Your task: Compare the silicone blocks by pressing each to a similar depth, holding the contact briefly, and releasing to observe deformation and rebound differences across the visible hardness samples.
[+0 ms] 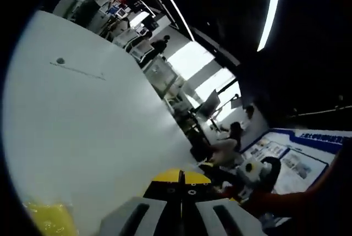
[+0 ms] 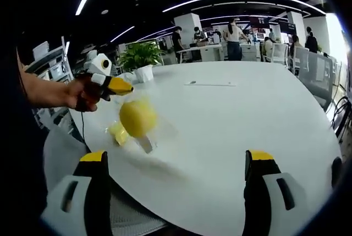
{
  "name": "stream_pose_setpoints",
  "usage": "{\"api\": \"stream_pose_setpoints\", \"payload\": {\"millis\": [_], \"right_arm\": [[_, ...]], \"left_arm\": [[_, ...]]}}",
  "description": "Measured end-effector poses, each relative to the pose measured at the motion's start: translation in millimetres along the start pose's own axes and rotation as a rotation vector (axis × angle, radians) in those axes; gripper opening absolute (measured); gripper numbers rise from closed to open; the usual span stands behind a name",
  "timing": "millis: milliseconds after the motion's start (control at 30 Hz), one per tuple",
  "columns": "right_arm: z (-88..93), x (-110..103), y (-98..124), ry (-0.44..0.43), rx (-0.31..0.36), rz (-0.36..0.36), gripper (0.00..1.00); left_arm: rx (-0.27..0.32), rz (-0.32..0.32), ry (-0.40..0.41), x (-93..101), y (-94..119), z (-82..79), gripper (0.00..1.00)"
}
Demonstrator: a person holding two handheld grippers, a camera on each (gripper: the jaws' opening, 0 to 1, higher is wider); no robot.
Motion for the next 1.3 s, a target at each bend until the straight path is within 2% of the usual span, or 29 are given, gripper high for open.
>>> {"api": "stream_pose_setpoints", "payload": {"millis": [167,300,500,667,700,767,800,900,1000,1033,1067,1167,1300], "right_arm": [[-10.6,-2,2,0.018,0.021,-0.007,0.97],[-28.6,-9,3,0.048,0.069,-0.029,0.97],[-67.5,-20,5,0.048,0.151,-0.072,0.97],[-95.8,-34,8,0.074,0.199,-0.117,0.97],[-108.0,-36,9,0.118,0.238,-0.111,0.96],[-120.1,-39,15,0.119,0.254,-0.123,0.87],[-127.5,-40,16,0.115,0.270,-0.128,0.86],[-155.4,-43,21,0.093,0.320,-0.151,0.92],[-177.4,-51,28,0.096,0.355,-0.198,0.90],[-194.5,-66,31,0.125,0.326,-0.282,0.89],[-196.7,-68,32,0.135,0.328,-0.292,0.87],[-215.3,-79,36,0.135,0.350,-0.346,0.89],[-227.2,-92,36,0.127,0.371,-0.400,0.87]], "left_arm": [[0.021,0.052,-0.064,29.5,7,-27.1,0.00],[0.026,0.090,-0.150,56.0,12,-49.6,0.00],[0.034,0.121,-0.229,87.4,20,-75.5,0.00],[0.013,0.130,-0.294,118.3,26,-94.0,0.00],[0.014,0.136,-0.293,122.1,27,-97.5,0.00],[0.022,0.146,-0.304,131.3,30,-106.1,0.00],[0.026,0.156,-0.305,134.9,31,-109.6,0.00],[0.049,0.186,-0.294,152.2,35,-122.9,0.00],[0.073,0.197,-0.314,169.8,39,-133.9,0.00],[0.091,0.211,-0.329,181.5,43,-147.7,0.00],[0.091,0.212,-0.333,184.2,45,-150.8,0.00],[0.086,0.226,-0.338,190.2,47,-152.5,0.00],[0.086,0.239,-0.346,195.2,50,-150.6,0.00]]}}
Point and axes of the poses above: the point that each gripper's makers call its tool centre point, and the gripper's own axes: y roughly backward along the fingers, x roughly to its right, z roughly out of its underside, the point moved 1 cm from there along y, roughly backward along the fingers, and after that the axes turned 7 degrees about z, right-handed, at the moved point
